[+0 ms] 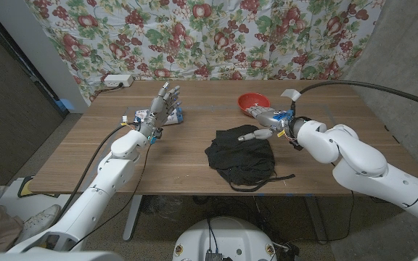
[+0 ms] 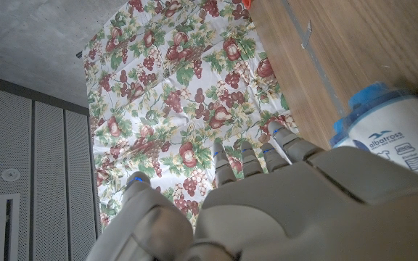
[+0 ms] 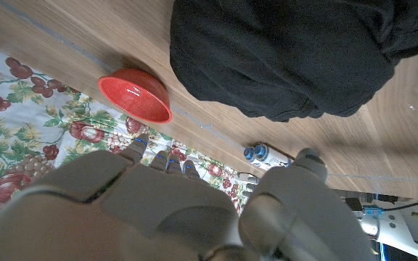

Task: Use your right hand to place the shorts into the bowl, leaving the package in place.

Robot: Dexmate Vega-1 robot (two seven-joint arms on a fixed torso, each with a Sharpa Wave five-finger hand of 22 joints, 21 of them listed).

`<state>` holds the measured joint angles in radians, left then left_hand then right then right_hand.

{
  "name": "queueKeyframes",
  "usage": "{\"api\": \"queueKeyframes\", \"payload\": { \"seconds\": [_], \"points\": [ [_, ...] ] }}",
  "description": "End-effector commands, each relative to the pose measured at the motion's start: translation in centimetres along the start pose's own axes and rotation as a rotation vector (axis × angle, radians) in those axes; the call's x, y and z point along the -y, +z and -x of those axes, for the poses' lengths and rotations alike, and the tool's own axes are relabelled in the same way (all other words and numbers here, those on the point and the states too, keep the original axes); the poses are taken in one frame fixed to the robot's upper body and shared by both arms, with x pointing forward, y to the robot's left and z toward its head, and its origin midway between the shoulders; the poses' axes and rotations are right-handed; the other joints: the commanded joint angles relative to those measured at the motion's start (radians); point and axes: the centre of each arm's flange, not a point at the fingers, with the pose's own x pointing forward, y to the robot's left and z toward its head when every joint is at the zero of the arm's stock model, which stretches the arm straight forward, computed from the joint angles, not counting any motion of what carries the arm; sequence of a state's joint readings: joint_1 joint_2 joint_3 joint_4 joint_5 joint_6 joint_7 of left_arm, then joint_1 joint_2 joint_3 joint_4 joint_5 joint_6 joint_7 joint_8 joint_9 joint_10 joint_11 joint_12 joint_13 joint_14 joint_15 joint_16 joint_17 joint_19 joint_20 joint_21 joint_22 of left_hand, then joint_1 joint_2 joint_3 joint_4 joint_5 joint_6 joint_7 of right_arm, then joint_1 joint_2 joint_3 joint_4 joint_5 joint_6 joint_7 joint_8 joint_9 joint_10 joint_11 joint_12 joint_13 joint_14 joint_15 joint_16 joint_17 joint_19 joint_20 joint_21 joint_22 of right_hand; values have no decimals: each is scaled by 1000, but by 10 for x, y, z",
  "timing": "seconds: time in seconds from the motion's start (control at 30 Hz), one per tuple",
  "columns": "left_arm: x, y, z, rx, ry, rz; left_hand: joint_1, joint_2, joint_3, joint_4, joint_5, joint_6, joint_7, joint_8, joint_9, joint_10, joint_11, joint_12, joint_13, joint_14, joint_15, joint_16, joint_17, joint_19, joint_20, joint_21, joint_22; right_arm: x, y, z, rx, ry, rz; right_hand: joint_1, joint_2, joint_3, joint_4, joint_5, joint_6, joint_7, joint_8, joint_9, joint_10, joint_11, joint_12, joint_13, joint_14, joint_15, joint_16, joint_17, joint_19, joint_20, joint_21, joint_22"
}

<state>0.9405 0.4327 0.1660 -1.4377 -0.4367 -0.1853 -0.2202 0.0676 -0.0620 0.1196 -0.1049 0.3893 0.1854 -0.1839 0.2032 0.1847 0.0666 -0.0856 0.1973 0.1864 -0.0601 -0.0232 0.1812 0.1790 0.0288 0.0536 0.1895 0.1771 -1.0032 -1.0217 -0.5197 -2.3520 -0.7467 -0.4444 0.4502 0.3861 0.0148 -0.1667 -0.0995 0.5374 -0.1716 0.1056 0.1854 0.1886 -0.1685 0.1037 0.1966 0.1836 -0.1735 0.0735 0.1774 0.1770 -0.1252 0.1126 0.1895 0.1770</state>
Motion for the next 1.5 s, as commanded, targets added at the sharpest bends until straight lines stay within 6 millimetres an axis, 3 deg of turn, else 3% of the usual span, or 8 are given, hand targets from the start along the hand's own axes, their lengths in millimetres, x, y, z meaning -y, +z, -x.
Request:
{"api": "queueKeyframes", "payload": {
  "seconds": [0.03, 1.5],
  "points": [
    [-1, -2, 2, -1, 6, 3, -1, 6, -2, 2, 5, 7, -2, 2, 4, 3, -6, 5, 2, -7, 3, 7, 2, 0, -1, 8, 2, -6, 4, -6, 0, -24, 2, 11, 6, 0, -6, 7, -52, 8, 8, 3, -50, 7, 6, 6, -86, 4, 1, 3, -6, 0, -2, 0],
    [-4, -7, -3, -12, -3, 20, -1, 8, -8, 2, 5, 8, -3, -1, 4, 6, -2, 6, 2, -6, 2, 8, 2, 1, -2, 8, 2, -32, 1, -27, 45, -46, -40, 43, 26, 4, -14, 38, -79, 19, 8, 3, -68, 3, 5, 6, -77, -5, 7, 2, 15, -9, 7, 0]
  ]
}}
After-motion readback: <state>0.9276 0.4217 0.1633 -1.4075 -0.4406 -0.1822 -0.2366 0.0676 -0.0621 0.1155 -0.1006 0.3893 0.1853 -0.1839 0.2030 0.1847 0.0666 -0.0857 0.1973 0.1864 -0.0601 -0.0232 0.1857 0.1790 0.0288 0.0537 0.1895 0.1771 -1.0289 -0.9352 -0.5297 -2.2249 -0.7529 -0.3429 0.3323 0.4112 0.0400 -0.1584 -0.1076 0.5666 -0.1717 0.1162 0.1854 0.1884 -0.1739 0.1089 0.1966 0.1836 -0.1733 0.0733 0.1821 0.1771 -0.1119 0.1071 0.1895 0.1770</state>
